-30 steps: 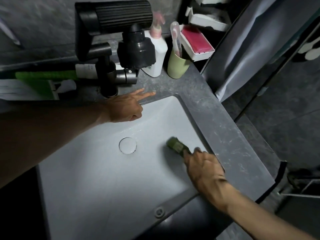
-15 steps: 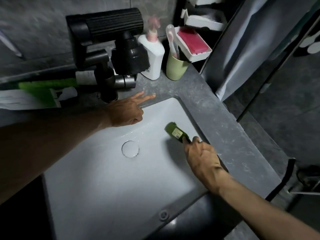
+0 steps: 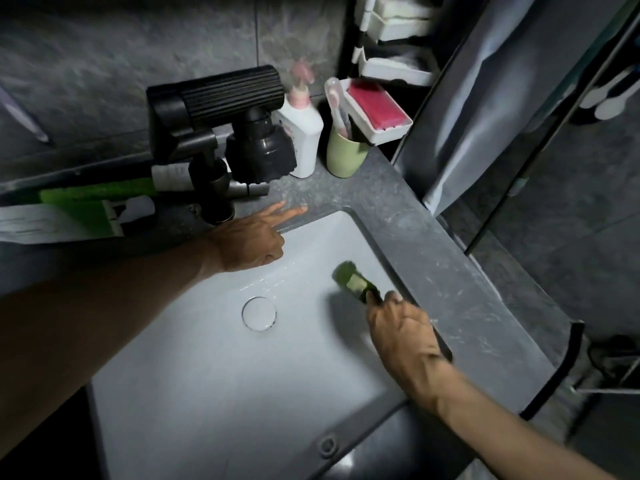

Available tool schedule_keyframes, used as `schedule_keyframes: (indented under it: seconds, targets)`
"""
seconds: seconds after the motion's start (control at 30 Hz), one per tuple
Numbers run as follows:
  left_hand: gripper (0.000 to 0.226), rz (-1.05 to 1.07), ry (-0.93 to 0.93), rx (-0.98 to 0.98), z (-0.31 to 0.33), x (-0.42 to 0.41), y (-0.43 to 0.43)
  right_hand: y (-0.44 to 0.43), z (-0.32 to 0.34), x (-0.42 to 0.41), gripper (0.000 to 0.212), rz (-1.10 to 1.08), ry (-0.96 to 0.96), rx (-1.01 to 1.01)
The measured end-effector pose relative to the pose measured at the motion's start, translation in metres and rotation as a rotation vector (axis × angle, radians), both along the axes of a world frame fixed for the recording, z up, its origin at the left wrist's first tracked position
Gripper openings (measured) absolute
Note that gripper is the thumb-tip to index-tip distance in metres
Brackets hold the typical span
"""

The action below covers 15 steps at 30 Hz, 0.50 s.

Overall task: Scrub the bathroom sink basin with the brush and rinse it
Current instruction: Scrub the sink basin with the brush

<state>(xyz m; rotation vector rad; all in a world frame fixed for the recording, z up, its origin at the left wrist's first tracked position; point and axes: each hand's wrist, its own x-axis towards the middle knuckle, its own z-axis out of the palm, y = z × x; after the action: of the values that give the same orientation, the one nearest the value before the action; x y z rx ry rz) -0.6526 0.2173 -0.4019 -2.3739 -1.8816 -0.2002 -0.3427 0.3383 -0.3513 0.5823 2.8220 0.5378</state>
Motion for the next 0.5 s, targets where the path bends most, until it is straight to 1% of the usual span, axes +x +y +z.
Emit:
schedule_keyframes:
  seconds: [0.03, 0.07, 0.1, 0.17, 0.2, 0.27, 0.3, 0.37, 0.4, 0.43, 0.47, 0.5]
  targets:
    - [0.04, -0.008, -0.002, 0.019, 0.0, 0.0, 0.001, -0.008, -0.001, 0.01, 0.011, -0.02, -0.004, -0.113]
    - [0.039, -0.01, 0.007, 0.035, 0.001, 0.001, 0.0, -0.017, -0.004, 0.022, 0.004, -0.023, 0.018, -0.174]
    - [0.038, -0.014, 0.018, 0.037, 0.002, 0.002, 0.001, -0.021, -0.005, 0.034, 0.009, -0.024, 0.015, -0.197]
    - [0.033, -0.004, 0.024, 0.026, 0.001, 0.001, -0.001, -0.019, 0.0, 0.034, 0.005, -0.018, 0.044, -0.155]
    - [0.034, 0.0, 0.028, 0.023, 0.002, 0.001, -0.001, -0.01, 0.005, 0.026, 0.011, -0.037, 0.066, -0.111]
    - [0.035, 0.008, 0.039, 0.014, 0.003, 0.003, -0.002, 0.005, 0.013, 0.006, 0.019, -0.066, -0.004, 0.007]
    - [0.035, 0.008, 0.035, 0.017, 0.004, 0.004, -0.002, 0.009, 0.013, -0.003, 0.018, -0.09, -0.033, 0.006]
    - [0.034, 0.005, 0.02, 0.008, 0.004, 0.004, -0.002, 0.001, 0.018, -0.001, 0.005, -0.131, -0.006, -0.073]
    - [0.034, 0.001, 0.012, 0.01, 0.003, 0.004, -0.002, -0.01, 0.018, 0.011, 0.009, -0.189, -0.006, -0.174]
    - [0.034, -0.006, 0.001, 0.011, 0.003, 0.003, -0.001, -0.023, 0.027, 0.022, 0.021, -0.24, -0.017, -0.282]
    - [0.034, -0.013, -0.007, 0.013, 0.003, 0.004, -0.001, -0.03, 0.03, 0.031, 0.031, -0.218, 0.051, -0.283]
    - [0.034, -0.011, -0.008, 0.018, 0.005, 0.005, -0.002, -0.035, 0.035, 0.036, 0.031, -0.194, -0.02, -0.303]
